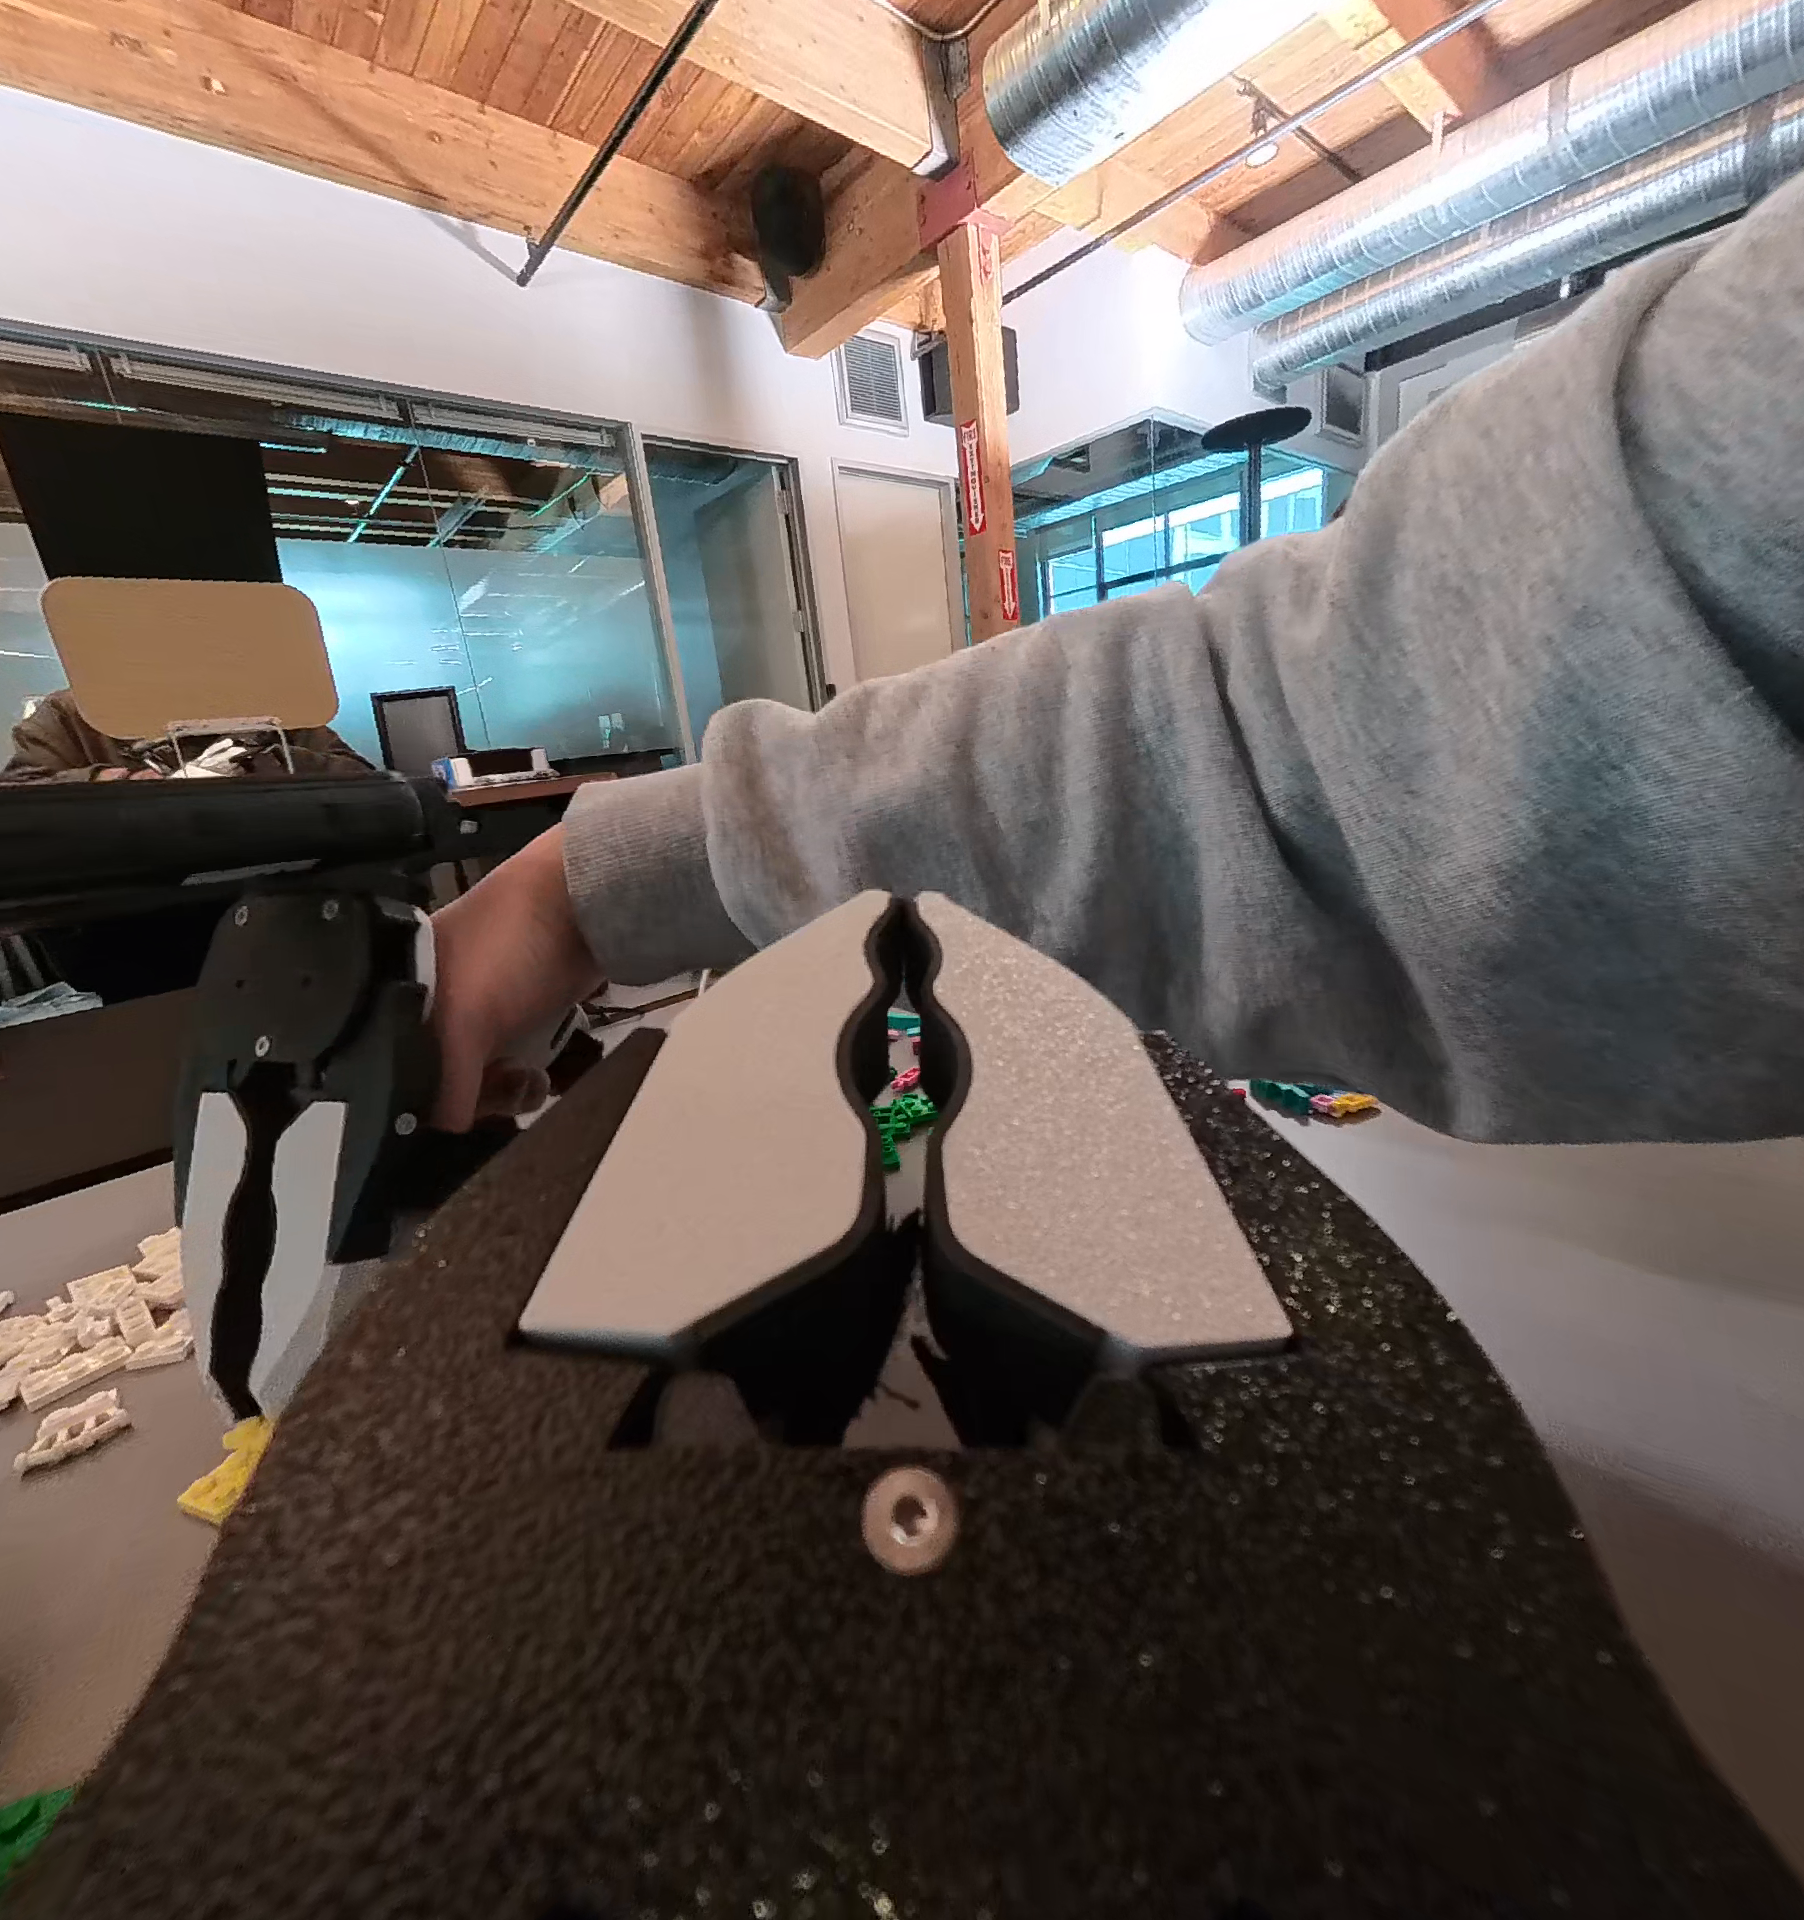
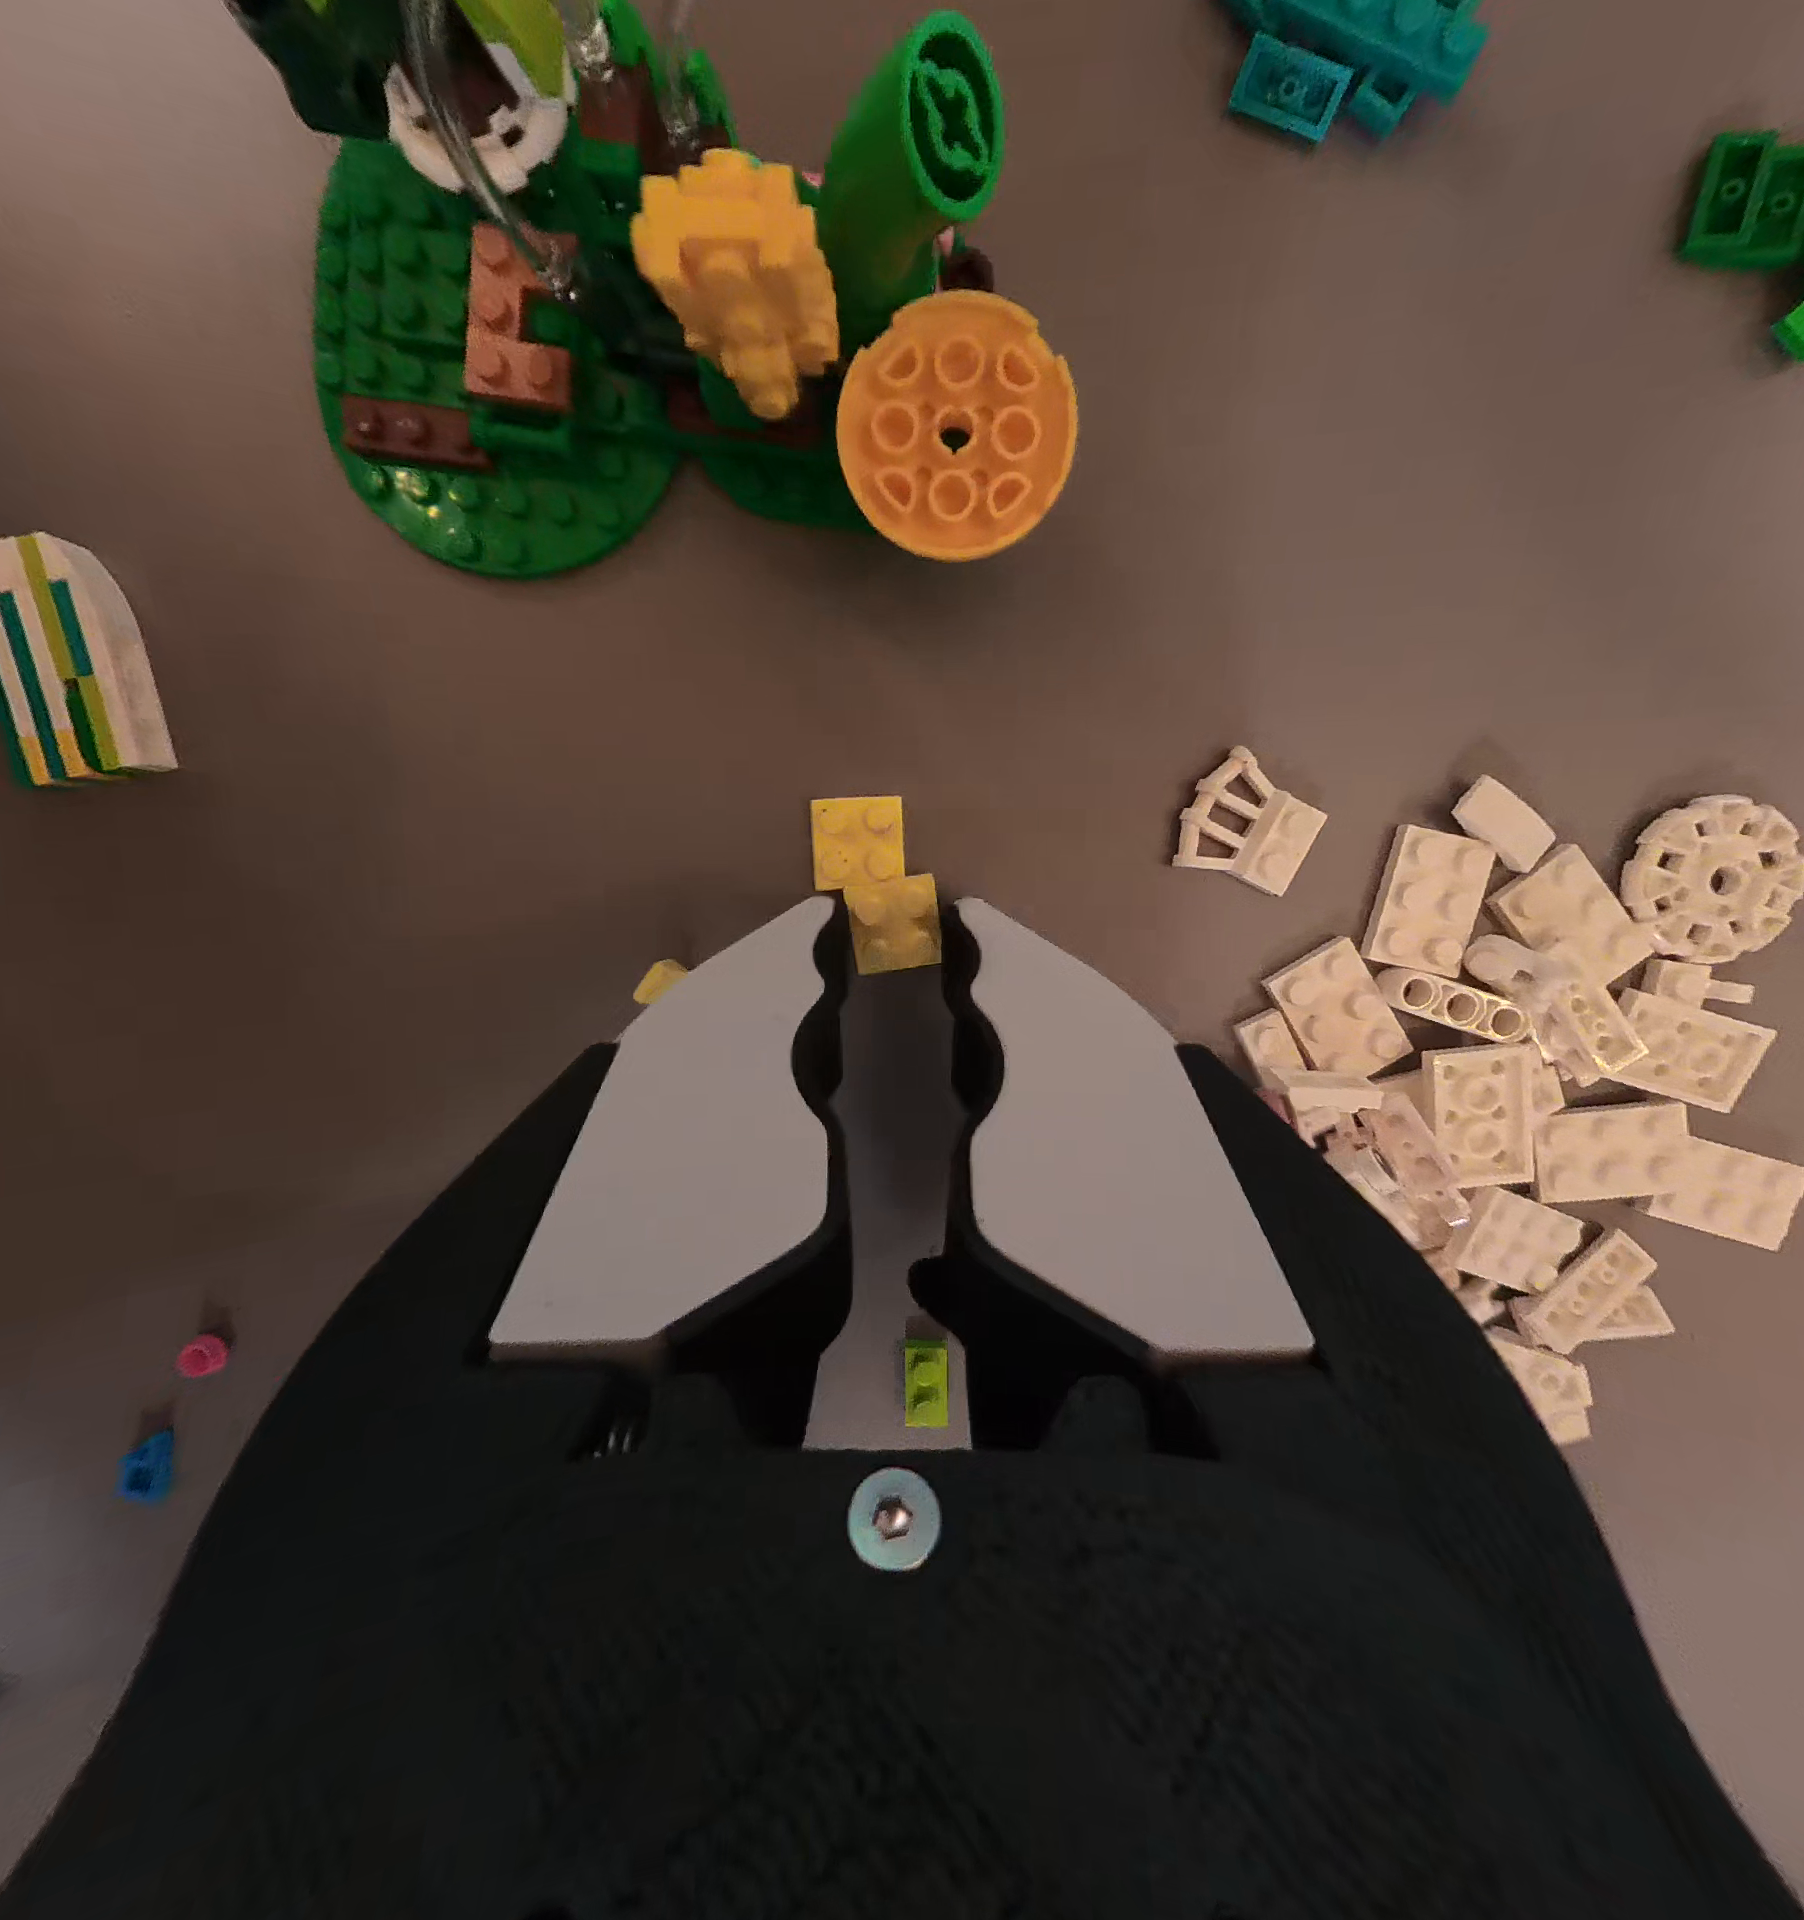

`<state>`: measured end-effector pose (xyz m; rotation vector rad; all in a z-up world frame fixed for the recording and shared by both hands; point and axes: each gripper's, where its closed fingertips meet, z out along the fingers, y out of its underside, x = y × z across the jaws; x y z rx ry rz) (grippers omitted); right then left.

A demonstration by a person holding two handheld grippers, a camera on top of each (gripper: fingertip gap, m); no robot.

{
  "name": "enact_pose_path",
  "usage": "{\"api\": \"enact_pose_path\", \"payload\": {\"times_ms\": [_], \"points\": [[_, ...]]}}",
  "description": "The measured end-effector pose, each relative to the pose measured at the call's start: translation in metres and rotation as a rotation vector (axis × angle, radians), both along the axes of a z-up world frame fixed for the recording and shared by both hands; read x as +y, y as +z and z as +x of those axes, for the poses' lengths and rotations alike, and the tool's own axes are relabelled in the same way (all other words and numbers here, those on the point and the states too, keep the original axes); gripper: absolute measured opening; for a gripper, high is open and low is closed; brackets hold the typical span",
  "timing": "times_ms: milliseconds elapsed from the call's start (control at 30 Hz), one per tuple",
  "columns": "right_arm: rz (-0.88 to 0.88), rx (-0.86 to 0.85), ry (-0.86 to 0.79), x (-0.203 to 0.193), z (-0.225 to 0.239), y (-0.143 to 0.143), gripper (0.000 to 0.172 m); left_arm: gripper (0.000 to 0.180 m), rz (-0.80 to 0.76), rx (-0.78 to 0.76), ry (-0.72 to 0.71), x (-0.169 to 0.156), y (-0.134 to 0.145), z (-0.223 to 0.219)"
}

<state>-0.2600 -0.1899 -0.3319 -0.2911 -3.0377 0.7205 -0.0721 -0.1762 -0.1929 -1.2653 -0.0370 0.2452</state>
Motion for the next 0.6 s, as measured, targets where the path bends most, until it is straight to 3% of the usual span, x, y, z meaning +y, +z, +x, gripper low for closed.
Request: {"api": "enact_pose_path", "payload": {"times_ms": [200, 600], "points": [[-0.034, 0.026, 0.014, -0.013, 0.000, 0.013, 0.015, 0.000, 0.000, -0.014, -0.007, 0.001, 0.000, 0.000], [0.086, 0.057, 0.057, -0.015, 0.001, 0.000, 0.023, 0.000, -0.002, -0.017, -0.008, 0.001, -0.001, 0.000]]}}
